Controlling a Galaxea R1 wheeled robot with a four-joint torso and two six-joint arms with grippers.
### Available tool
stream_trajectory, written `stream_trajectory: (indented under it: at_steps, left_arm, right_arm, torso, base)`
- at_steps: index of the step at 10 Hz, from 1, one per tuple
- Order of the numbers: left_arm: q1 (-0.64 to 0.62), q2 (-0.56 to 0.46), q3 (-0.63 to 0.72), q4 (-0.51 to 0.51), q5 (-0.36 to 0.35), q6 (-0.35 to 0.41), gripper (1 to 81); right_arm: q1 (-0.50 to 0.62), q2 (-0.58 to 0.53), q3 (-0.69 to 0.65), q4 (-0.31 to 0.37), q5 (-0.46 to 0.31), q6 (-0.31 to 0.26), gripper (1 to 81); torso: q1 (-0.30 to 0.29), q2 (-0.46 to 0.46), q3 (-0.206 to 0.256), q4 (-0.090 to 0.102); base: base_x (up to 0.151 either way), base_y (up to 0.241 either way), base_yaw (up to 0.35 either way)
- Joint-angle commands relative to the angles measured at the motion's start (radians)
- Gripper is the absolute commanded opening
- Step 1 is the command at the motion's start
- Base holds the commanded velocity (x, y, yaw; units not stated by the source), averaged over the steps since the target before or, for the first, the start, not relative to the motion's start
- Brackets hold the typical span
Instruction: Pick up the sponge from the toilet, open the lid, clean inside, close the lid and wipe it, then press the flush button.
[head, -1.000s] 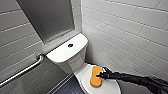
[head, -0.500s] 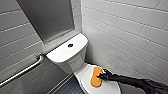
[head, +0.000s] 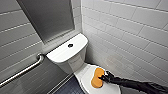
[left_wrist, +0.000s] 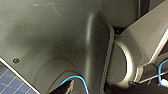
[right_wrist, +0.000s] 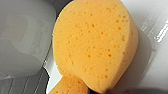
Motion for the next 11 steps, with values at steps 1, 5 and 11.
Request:
stream_trajectory:
  at_steps: [1, 5, 11]
  left_arm:
    - [0.011, -0.012, 0.015, -0.008, 0.079, 0.001, 81.1]
    - [0.011, -0.003, 0.017, -0.008, 0.080, 0.003, 81.1]
    - [0.011, 0.000, 0.024, -0.004, 0.079, 0.003, 81.1]
  right_arm:
    - [0.014, -0.139, 0.133, -0.005, -0.036, 0.004, 1.0]
    - [-0.072, -0.290, 0.254, -0.003, 0.028, 0.007, 1.0]
    - [-0.218, -0.512, 0.450, -0.005, 0.133, 0.007, 1.0]
  torso:
    - [0.000, 0.000, 0.000, 0.000]
    - [0.000, 0.000, 0.000, 0.000]
    - [0.000, 0.000, 0.000, 0.000]
  base:
    - [0.000, 0.000, 0.000]
    - [0.000, 0.000, 0.000]
    - [0.000, 0.000, 0.000]
